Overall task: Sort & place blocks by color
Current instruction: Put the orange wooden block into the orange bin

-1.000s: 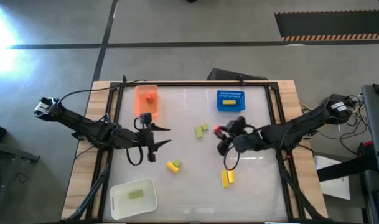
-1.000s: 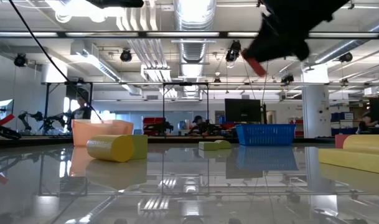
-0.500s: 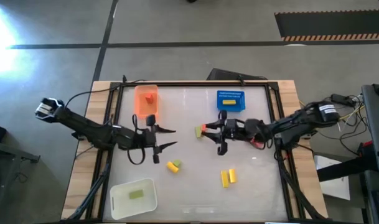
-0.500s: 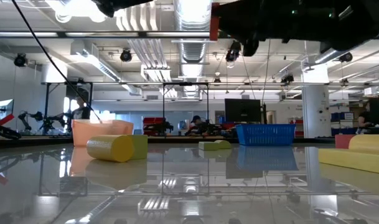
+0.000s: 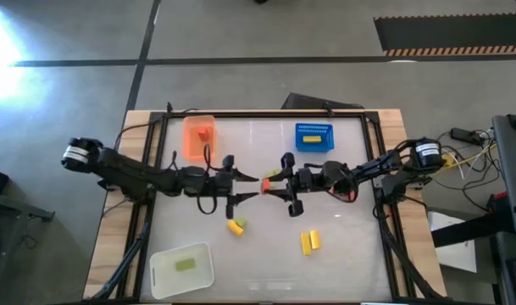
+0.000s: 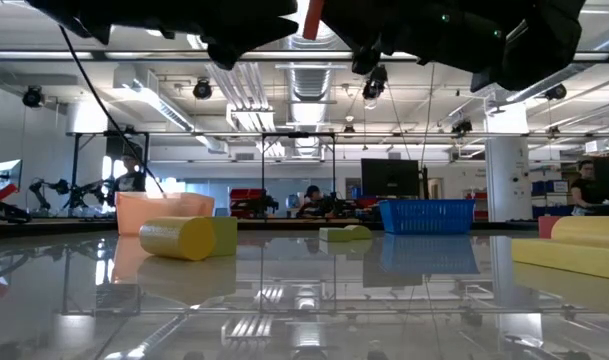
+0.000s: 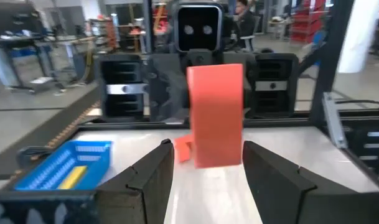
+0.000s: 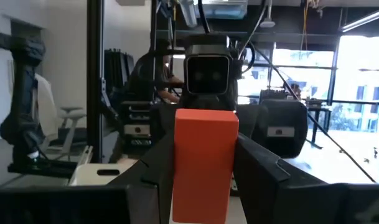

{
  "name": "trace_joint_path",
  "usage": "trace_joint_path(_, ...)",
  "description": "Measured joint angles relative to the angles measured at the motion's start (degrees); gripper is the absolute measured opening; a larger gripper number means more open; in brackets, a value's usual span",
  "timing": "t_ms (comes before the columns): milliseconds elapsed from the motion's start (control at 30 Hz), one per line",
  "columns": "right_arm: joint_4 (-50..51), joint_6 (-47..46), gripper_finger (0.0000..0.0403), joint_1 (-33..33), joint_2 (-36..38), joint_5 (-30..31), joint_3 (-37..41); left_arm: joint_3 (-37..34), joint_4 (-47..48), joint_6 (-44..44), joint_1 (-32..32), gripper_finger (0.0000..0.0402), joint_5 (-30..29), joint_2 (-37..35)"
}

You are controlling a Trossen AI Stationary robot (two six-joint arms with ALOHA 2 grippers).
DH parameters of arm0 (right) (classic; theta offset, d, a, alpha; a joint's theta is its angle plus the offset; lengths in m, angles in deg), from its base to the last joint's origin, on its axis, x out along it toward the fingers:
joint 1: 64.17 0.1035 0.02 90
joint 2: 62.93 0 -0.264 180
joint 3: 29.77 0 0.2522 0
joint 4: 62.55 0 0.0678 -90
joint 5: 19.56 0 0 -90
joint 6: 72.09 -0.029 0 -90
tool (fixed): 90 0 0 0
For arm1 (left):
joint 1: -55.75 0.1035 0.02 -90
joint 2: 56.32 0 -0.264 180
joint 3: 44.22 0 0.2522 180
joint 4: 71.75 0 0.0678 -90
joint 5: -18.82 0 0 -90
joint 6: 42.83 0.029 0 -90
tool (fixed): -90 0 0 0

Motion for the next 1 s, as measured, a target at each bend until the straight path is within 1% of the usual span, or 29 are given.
trace_joint_path(33,0.5,0.3,0.0117,0.0,-0.1,0.0,-0.2,0.1,-0.8,-0.3,0.2,0.0175,0.9,0.7)
trace_joint_path(167,0.7,0.8,0.0117,0.0,-0.4,0.0,-0.6,0.1,-3.4,-1.1,0.5,0.0175,1.3,2.1)
trace_joint_path(400,0.8,1.2,0.0117,-0.4,-1.4,0.1,-1.6,-0.1,-4.8,-2.5,0.9,0.0175,2.2,2.2)
trace_joint_path(567,0.7,2.4,0.0117,-0.4,-1.7,0.2,-3.0,-0.1,-4.7,-2.5,2.2,0.0175,2.2,2.2)
trace_joint_path(767,0.8,2.9,0.0117,-0.7,-1.7,0.5,-3.1,-0.1,-4.4,-2.1,2.3,0.0174,2.2,2.2)
trace_joint_path(867,0.8,2.9,0.0117,-0.8,-1.7,0.5,-3.1,-0.2,-4.3,-2.1,2.3,0.016,2.1,2.2)
trace_joint_path(1000,0.8,2.9,0.0117,-0.9,-1.6,0.6,-3.1,-0.2,-4.3,-1.8,2.4,0.0116,2.1,2.2)
